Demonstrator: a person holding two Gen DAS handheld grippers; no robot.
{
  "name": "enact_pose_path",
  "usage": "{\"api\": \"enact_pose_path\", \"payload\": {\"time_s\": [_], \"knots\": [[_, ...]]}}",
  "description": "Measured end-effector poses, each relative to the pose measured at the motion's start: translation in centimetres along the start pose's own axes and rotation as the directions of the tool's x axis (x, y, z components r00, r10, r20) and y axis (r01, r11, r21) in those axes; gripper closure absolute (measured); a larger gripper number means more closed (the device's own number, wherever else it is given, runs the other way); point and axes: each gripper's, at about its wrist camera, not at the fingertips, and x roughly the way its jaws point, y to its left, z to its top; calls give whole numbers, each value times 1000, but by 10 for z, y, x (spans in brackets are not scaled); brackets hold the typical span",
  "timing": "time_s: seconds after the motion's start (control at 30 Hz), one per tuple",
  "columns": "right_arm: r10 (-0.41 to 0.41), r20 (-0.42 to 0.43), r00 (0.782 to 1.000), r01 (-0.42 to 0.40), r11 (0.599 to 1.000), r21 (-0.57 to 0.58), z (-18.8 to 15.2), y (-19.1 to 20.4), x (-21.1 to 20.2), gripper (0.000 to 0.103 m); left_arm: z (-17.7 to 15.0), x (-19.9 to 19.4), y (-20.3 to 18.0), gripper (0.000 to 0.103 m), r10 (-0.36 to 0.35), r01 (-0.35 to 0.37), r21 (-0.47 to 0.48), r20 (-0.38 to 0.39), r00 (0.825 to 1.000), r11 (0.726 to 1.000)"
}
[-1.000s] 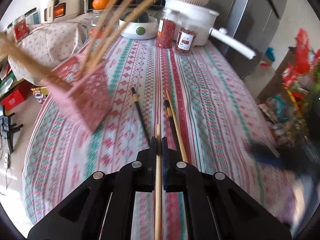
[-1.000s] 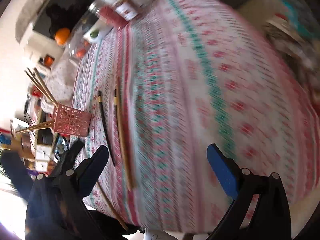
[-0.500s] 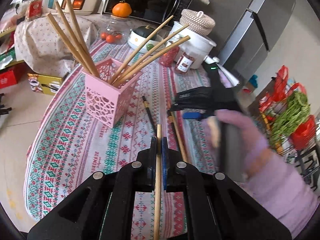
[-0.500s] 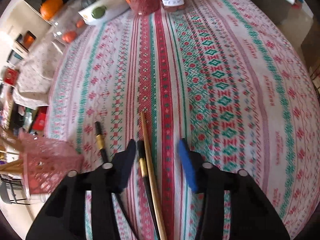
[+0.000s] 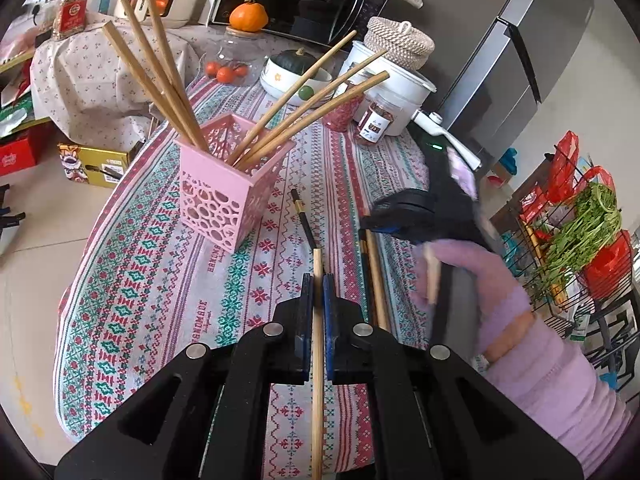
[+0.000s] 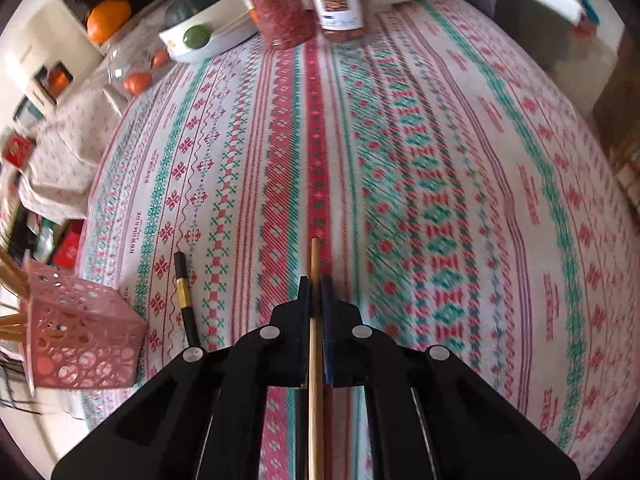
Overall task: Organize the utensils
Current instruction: 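Grasp another chopstick with the right tool while the left tool holds its chopstick, then lift both held chopsticks and carry them over the pink holder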
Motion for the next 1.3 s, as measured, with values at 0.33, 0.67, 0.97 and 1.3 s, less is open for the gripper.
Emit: {"api": "enact_pose_path", "payload": {"time_s": [0.33,0.67,0.97,1.3], "knots": [[111,150,982,-122,991,62,-42,-45,-77,98,-4,-5,3,99,2,-1,-10,23,1000,1000],[228,286,931,-231,973,-22,-92,-41,-160,98,-5,-21,5,99,15,-12,-32,85,996,999],[312,318,895,-274,948,-159,-138,-29,-221,98,-5,-73,-4,99,4,1,-32,174,985,999],[387,335,859,-336,920,-202,-136,-13,-268,98,25,-132,-25,99,15,-22,22,285,959,1000]]}}
